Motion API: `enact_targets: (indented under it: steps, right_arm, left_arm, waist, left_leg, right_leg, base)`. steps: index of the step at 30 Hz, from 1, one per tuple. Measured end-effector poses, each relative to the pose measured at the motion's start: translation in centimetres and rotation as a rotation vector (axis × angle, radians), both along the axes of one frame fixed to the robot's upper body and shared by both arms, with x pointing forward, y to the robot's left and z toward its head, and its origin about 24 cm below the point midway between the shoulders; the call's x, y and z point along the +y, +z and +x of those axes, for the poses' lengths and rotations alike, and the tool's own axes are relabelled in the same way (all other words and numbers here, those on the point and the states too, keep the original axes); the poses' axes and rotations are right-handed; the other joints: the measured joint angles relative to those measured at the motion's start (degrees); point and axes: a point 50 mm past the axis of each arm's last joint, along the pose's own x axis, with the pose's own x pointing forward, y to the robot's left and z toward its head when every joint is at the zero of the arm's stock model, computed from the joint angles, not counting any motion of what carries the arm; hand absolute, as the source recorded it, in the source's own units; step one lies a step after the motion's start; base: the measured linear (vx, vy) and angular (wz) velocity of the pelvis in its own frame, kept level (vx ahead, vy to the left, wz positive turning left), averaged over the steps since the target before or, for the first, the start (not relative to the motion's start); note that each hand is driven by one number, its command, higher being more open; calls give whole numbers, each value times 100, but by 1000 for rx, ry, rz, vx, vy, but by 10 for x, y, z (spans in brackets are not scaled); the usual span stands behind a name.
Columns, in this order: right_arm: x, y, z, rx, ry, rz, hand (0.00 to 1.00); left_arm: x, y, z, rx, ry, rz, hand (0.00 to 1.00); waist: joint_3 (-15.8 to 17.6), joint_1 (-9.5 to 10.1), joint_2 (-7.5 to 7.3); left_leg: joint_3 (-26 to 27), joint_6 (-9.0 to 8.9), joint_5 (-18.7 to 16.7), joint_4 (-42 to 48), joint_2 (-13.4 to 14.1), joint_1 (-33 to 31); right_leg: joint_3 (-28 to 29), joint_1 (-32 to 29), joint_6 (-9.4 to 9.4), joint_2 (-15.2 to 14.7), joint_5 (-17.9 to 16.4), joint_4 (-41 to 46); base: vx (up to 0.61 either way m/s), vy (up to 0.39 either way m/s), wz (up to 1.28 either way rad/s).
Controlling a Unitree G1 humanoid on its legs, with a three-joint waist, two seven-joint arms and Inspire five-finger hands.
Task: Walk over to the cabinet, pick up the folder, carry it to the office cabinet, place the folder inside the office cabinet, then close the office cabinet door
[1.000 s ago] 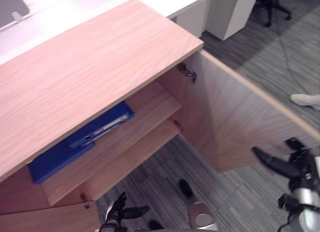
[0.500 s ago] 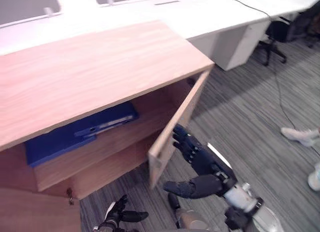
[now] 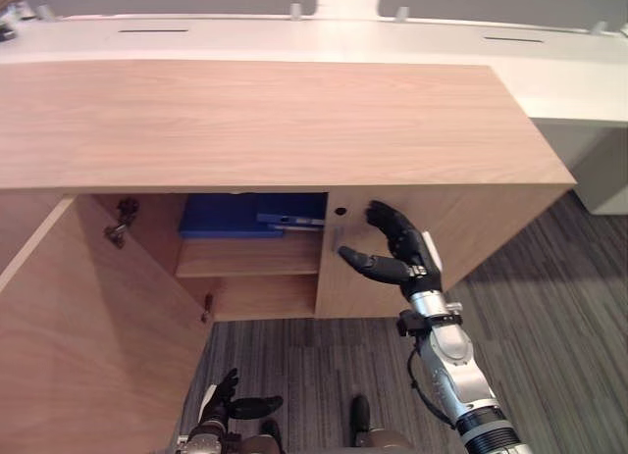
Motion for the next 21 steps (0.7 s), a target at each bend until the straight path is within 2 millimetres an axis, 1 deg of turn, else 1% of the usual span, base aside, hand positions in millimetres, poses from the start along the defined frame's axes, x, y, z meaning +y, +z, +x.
enact_targets:
  steps: [2, 4, 5, 6, 7, 9, 10, 11, 12, 14, 15, 17, 18, 20, 21]
  right_arm:
    - [-9, -12, -5, 56, -50, 0, 100]
    - [-18, -31, -18, 146, -103, 6, 100]
    - [-20, -42, -26, 201, -121, 4, 100]
    - [-22, -62, -40, 305, -134, -14, 100]
    - [-23, -70, -46, 345, -136, -21, 100]
    - [-23, -96, -70, 495, -151, -33, 100]
    - [-23, -103, -77, 538, -161, -31, 100]
    - [-23, -107, -81, 561, -167, -28, 100]
    - [-24, -112, -87, 591, -178, -21, 100]
    - [-29, -117, -93, 620, -209, -14, 100]
    - [-31, -117, -94, 624, -223, -13, 100]
    - [-40, -119, -96, 640, -275, -11, 100]
    - [-41, -120, -95, 643, -283, -10, 100]
    - [-46, -123, -95, 666, -309, -10, 100]
    - [-46, -124, -95, 671, -313, -11, 100]
  left_arm:
    - [0, 1, 2, -12, 15, -7, 100]
    - [1, 3, 0, -32, 54, -19, 100]
    - [2, 4, -2, -45, 83, -27, 100]
    - [4, 6, -7, -70, 151, -45, 100]
    - [5, 7, -9, -77, 176, -49, 100]
    - [12, 12, -18, -114, 272, -62, 100]
    - [17, 14, -21, -129, 310, -65, 100]
    - [20, 16, -23, -141, 339, -66, 100]
    - [28, 20, -27, -166, 387, -59, 100]
    - [43, 31, -30, -231, 464, -36, 100]
    - [47, 35, -29, -256, 484, -30, 100]
    - [62, 53, -22, -368, 527, 4, 100]
    - [66, 57, -20, -395, 531, 14, 100]
    - [76, 77, -9, -505, 531, 41, 100]
    - [78, 82, -7, -532, 527, 47, 100]
  waist:
    - [0, 112, 1]
    - [1, 211, 5]
    - [2, 249, 10]
    - [0, 304, 26]
    - [-5, 348, 41]
    - [3, 524, 115]
    - [6, 568, 149]
    - [8, 583, 169]
    - [9, 623, 199]
    - [19, 672, 223]
    - [21, 702, 225]
    - [32, 774, 239]
    - [34, 799, 241]
    - [61, 859, 270]
    - [72, 883, 285]
  left_leg:
    - [-197, -34, 147, -212, -12, 42]
    - [-488, -62, 309, -455, -28, 102]
    - [-642, -74, 376, -556, -33, 124]
    - [-905, -55, 489, -704, -55, 160]
    - [-977, -29, 537, -743, -59, 163]
    - [-1235, -16, 603, -834, -110, 154]
    - [-1307, -15, 612, -855, -134, 150]
    - [-1345, -18, 615, -859, -153, 147]
    - [-1404, -19, 616, -859, -192, 147]
    - [-1537, -17, 622, -858, -251, 144]
    - [-1567, -15, 626, -858, -266, 138]
    - [-1711, 18, 660, -850, -319, 101]
    - [-1740, 20, 674, -851, -334, 98]
    - [-1869, 65, 743, -876, -397, 90]
    - [-1897, 65, 763, -890, -404, 91]
  right_leg:
    - [-201, 62, -2, 1, -56, 0]
    - [-526, 184, 7, 1, -154, 1]
    - [-687, 256, 48, -1, -187, 5]
    - [-967, 353, 70, -12, -243, 16]
    - [-1046, 372, 52, -16, -245, 30]
    - [-1334, 471, 80, -34, -321, 48]
    - [-1423, 502, 85, -59, -338, 48]
    - [-1474, 525, 93, -73, -351, 49]
    - [-1548, 563, 112, -109, -374, 61]
    - [-1676, 627, 118, -163, -399, 98]
    - [-1710, 634, 120, -178, -404, 110]
    - [-1818, 638, 129, -249, -434, 195]
    - [-1834, 645, 128, -263, -442, 207]
    - [-1922, 658, 130, -329, -538, 306]
    - [-1942, 657, 136, -339, -556, 336]
  base:
    - [16, -57, 63]
    - [46, -49, 82]
    - [95, -46, 107]
    - [104, -43, 97]
    - [129, -41, 87]
    - [107, -27, 66]
    - [92, -13, 54]
    - [66, 16, 42]
    - [55, 24, 38]
    - [31, 29, 39]
    - [9, 34, 36]
    - [-23, 39, 32]
    - [-51, 45, 29]
    - [-70, 36, 30]
    - [-79, 24, 28]
